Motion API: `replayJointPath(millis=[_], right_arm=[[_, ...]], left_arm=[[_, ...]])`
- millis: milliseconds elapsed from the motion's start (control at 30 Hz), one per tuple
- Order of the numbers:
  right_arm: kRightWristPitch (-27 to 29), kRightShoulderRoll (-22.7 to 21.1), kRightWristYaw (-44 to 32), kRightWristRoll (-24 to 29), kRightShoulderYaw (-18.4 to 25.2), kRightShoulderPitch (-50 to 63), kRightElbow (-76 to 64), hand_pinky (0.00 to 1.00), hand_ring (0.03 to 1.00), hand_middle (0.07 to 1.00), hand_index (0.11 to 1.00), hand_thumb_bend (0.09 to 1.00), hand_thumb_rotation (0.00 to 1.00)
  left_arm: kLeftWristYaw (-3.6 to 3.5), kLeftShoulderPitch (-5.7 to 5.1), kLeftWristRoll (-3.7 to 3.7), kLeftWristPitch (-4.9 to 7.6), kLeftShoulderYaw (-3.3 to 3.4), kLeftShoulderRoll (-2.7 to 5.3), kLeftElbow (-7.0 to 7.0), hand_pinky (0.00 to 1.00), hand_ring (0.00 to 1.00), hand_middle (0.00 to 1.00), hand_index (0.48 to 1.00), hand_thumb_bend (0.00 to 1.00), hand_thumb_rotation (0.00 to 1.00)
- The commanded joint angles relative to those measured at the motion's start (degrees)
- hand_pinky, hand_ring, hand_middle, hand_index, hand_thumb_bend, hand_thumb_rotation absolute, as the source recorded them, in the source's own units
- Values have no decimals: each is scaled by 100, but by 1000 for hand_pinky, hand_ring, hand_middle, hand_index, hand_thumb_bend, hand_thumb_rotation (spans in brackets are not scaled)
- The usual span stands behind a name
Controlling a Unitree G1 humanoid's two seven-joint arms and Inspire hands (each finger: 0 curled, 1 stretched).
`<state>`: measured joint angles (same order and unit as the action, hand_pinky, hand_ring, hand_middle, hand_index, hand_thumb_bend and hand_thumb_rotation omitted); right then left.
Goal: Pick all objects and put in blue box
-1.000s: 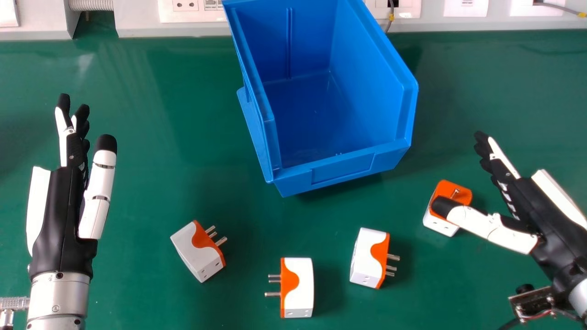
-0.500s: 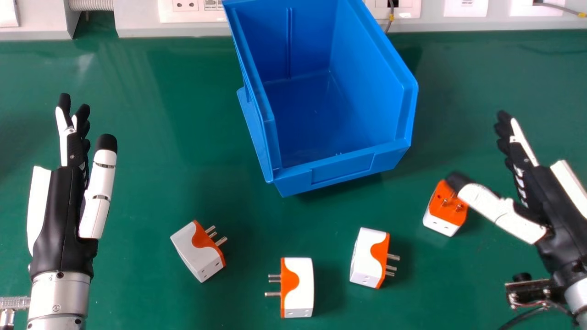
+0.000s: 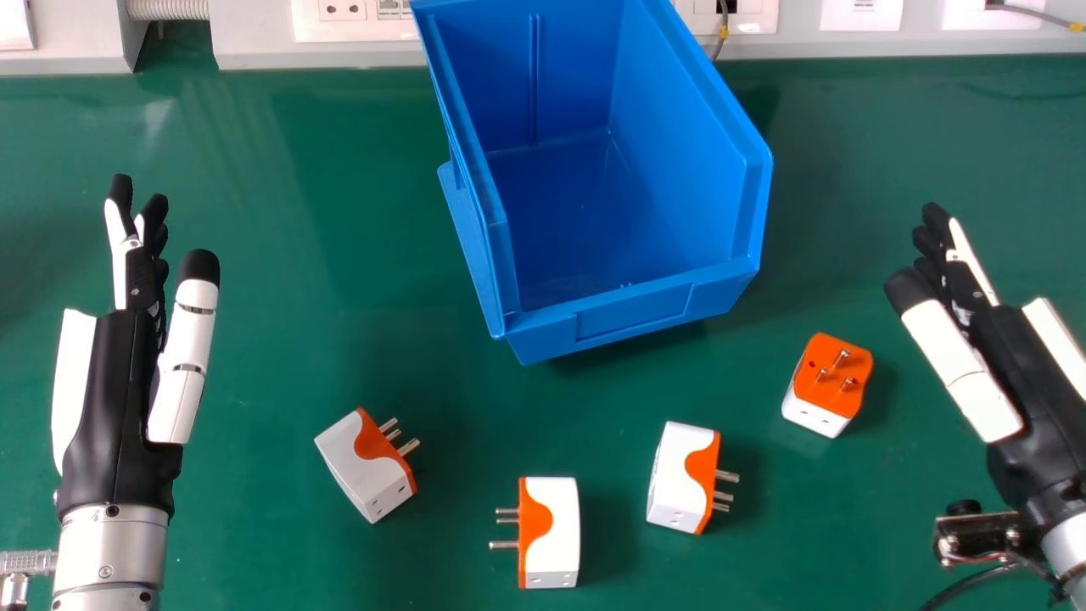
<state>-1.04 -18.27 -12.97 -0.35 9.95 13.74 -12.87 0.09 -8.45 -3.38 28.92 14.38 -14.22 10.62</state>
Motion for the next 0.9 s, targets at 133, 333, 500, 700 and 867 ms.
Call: replayJointPath(millis=[133,333,500,700,867], right_arm=[[-6,-64,22,6,86,-38,-201,1000,1000,1000,1000,534,997],[-25,-80,11,-15,81,-19,-227,1000,1000,1000,1000,533,1000],[25,-80,167,-349,-1,-16,-296,1000,1000,1000,1000,538,968],[-41,-249,259,-1073,-182,17,-315,1000,1000,1000,1000,580,739],[-349,-673,-85,-1664,-397,81,-531,999,1000,1000,1000,608,607]], left_arm=[[33,6,-19,100,23,-52,-111,996,1000,1000,1000,436,1000],[58,-35,-23,54,28,-28,-183,987,1000,1000,1000,426,1000],[81,-37,-46,9,28,-36,-199,984,1000,1000,1000,434,1000],[70,-51,-49,-43,12,-23,-286,980,1000,1000,998,437,1000],[57,-48,-51,-26,11,-39,-271,978,1000,1000,997,437,1000]])
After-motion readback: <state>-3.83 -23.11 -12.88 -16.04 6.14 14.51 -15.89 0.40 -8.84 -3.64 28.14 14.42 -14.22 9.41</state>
